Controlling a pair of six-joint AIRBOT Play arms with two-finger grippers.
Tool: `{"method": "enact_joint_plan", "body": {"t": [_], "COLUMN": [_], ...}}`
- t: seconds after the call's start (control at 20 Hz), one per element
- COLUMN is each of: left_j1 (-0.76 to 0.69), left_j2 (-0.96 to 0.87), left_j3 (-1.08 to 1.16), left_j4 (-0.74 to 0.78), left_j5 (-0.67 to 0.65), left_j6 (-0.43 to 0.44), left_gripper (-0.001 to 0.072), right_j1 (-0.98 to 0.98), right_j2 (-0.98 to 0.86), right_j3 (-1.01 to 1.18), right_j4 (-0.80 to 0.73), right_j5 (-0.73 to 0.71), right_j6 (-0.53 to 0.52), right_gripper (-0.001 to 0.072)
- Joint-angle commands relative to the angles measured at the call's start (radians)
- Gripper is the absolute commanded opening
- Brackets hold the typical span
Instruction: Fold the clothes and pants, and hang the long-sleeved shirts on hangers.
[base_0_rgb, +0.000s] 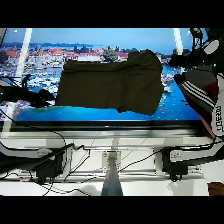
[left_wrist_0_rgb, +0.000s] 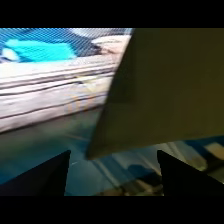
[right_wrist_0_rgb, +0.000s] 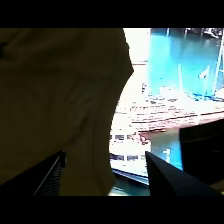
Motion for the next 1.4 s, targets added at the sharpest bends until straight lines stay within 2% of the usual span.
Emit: {"method": "enact_joint_plan", "body": {"t": [0.0,0.05,0.1,0.2,0.25,0.35,0.45,0.5,0.6,0.7,0.8,0.9,0.95,1.2,1.25,1.3,1.35], "left_j1": [0.001,0.0,-0.001,-0.004,-0.006,-0.007,-0.007,-0.007,-0.008,-0.008,-0.011,-0.021,-0.027,-0.071,-0.076,-0.076,-0.076], "left_j2": [-0.053,-0.056,-0.059,-0.062,-0.062,-0.062,-0.062,-0.062,-0.062,-0.062,-0.062,-0.062,-0.062,-0.062,-0.062,-0.062,-0.062], "left_j3": [-0.004,-0.004,-0.004,-0.004,-0.004,-0.004,-0.004,-0.004,-0.004,-0.004,-0.004,-0.004,-0.004,-0.004,-0.004,-0.004,-0.004], "left_j4": [-0.012,-0.012,-0.016,-0.015,-0.015,-0.016,-0.016,-0.016,-0.017,-0.02,-0.02,-0.019,-0.02,-0.019,-0.019,-0.02,-0.02], "left_j5": [0.0,0.005,0.009,0.003,-0.001,-0.005,-0.003,-0.003,-0.001,-0.002,-0.002,-0.001,-0.001,0.002,0.004,0.005,0.006], "left_j6": [0.051,0.066,0.077,0.079,0.082,0.092,0.1,0.118,0.122,0.122,0.122,0.122,0.122,0.122,0.122,0.123,0.124], "left_gripper": [0.0594,0.0538,0.0442,0.0342,0.0321,0.032,0.032,0.0317,0.0201,0.0201,0.0201,0.0202,0.0202,0.0202,0.02,0.0148,0.002], "right_j1": [-0.026,-0.045,-0.064,-0.101,-0.121,-0.161,-0.193,-0.201,-0.198,-0.182,-0.171,-0.169,-0.169,-0.169,-0.169,-0.169,-0.169], "right_j2": [0.001,0.001,0.001,0.0,0.0,0.001,0.001,0.002,0.007,0.027,0.053,0.061,0.06,0.06,0.06,0.06,0.064], "right_j3": [0.0,0.0,0.0,-0.004,-0.014,-0.061,-0.154,-0.21,-0.344,-0.474,-0.587,-0.658,-0.69,-0.796,-0.804,-0.801,-0.797], "right_j4": [-0.093,-0.097,-0.097,-0.096,-0.094,-0.057,0.03,0.074,0.187,0.28,0.311,0.33,0.361,0.492,0.509,0.525,0.56], "right_j5": [0.076,0.133,0.191,0.32,0.386,0.467,0.504,0.519,0.527,0.484,0.386,0.301,0.255,0.074,0.045,0.029,0.018], "right_j6": [0.0,-0.003,-0.006,-0.01,-0.021,-0.031,-0.037,-0.056,-0.143,-0.212,-0.212,-0.197,-0.187,-0.19,-0.193,-0.201,-0.241], "right_gripper": [0.0451,0.0326,0.0293,0.0292,0.0287,0.0183,0.0167,0.0018,0.0015,0.0015,0.0038,0.0357,0.0397,0.0364,0.0338,0.0203,0.0099]}}
